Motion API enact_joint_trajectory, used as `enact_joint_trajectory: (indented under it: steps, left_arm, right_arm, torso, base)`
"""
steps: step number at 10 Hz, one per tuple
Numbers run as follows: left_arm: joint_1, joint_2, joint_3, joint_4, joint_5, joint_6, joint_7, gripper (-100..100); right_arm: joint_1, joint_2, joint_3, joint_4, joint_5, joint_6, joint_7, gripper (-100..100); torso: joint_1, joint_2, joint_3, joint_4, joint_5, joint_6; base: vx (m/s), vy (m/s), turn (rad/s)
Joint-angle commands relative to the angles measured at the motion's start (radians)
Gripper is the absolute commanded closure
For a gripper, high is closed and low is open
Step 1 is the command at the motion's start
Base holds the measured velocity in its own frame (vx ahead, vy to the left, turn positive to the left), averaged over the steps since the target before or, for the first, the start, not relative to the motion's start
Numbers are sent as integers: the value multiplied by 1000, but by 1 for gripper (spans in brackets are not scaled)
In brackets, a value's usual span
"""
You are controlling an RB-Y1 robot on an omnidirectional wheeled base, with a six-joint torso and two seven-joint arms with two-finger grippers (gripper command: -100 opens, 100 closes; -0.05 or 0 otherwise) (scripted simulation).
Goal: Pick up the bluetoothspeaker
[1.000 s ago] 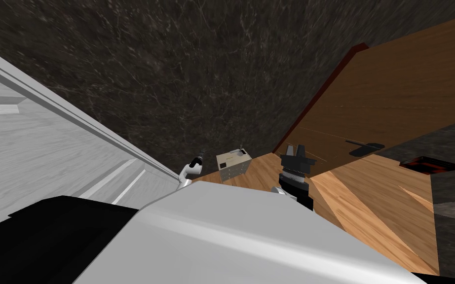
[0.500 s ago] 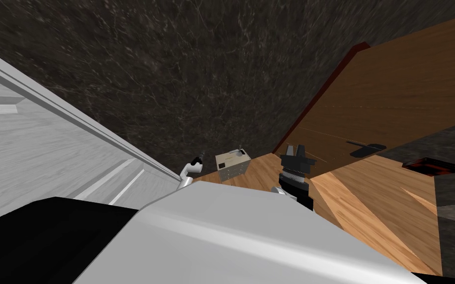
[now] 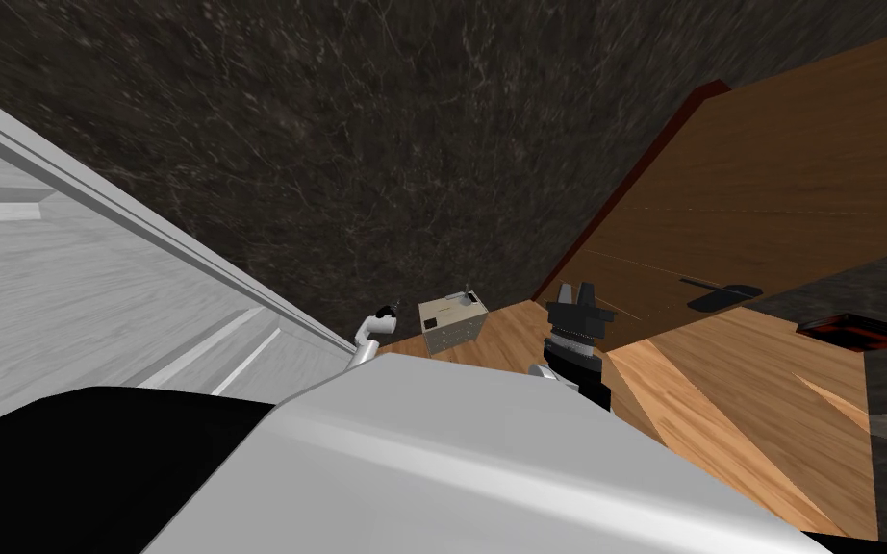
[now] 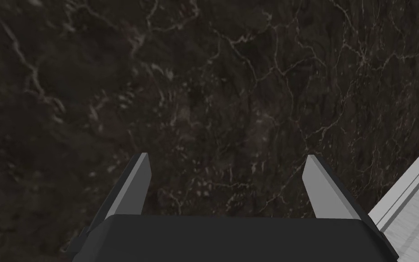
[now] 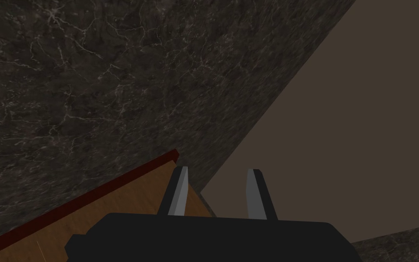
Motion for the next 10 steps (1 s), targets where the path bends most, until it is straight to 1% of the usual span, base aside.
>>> enact_joint_trajectory:
  steps: [1, 2, 3, 4, 5, 6, 7, 8, 9, 10]
  left_arm:
    - [-12, -5, 3, 28, -2, 44, 5, -100]
    - [-37, -9, 8, 62, 4, 79, 15, -100]
    - [-37, -9, 8, 68, 4, 101, 15, -100]
    - [-62, -13, 13, 107, 11, 135, 25, -100]
    - [-62, -13, 13, 107, 11, 156, 25, -100]
    - [-86, -17, 17, 146, 19, 186, 37, -100]
    - [-86, -17, 17, 146, 19, 208, 37, -100]
    - [-110, -22, 21, 183, 27, 238, 48, -100]
    - [-110, -22, 21, 183, 27, 258, 48, -100]
    - [-134, -26, 24, 219, 35, 296, 61, -100]
  right_arm:
    - [0, 0, 0, 0, 0, 0, 0, 0]
    - [0, 0, 0, 0, 0, 0, 0, 0]
    - [0, 0, 0, 0, 0, 0, 0, 0]
    - [0, 0, 0, 0, 0, 0, 0, 0]
    - [0, 0, 0, 0, 0, 0, 0, 0]
    - [0, 0, 0, 0, 0, 0, 0, 0]
    - [0, 0, 0, 0, 0, 0, 0, 0]
    - [0, 0, 0, 0, 0, 0, 0, 0]
    - [0, 0, 0, 0, 0, 0, 0, 0]
    - [0, 0, 0, 0, 0, 0, 0, 0]
  torso:
    - [0, 0, 0, 0, 0, 0]
    - [0, 0, 0, 0, 0, 0]
    - [0, 0, 0, 0, 0, 0]
    - [1, 0, 0, 0, 0, 0]
    - [0, 1, 0, 0, 0, 0]
    - [0, 0, 0, 0, 0, 0]
    - [0, -1, -1, 0, 0, 0]
    - [1, -1, -1, 0, 0, 0]
    - [0, -1, -1, 0, 0, 0]
    - [0, -1, 0, 0, 0, 0]
  base:
    - [26, -55, 12]
    - [30, -65, 12]
    - [18, -52, 16]
    - [16, -63, 49]
    - [32, -59, 27]
    - [49, -67, 41]
    - [37, -55, 26]
    - [42, -72, 35]
    - [35, -56, 22]
    - [41, -61, 48]
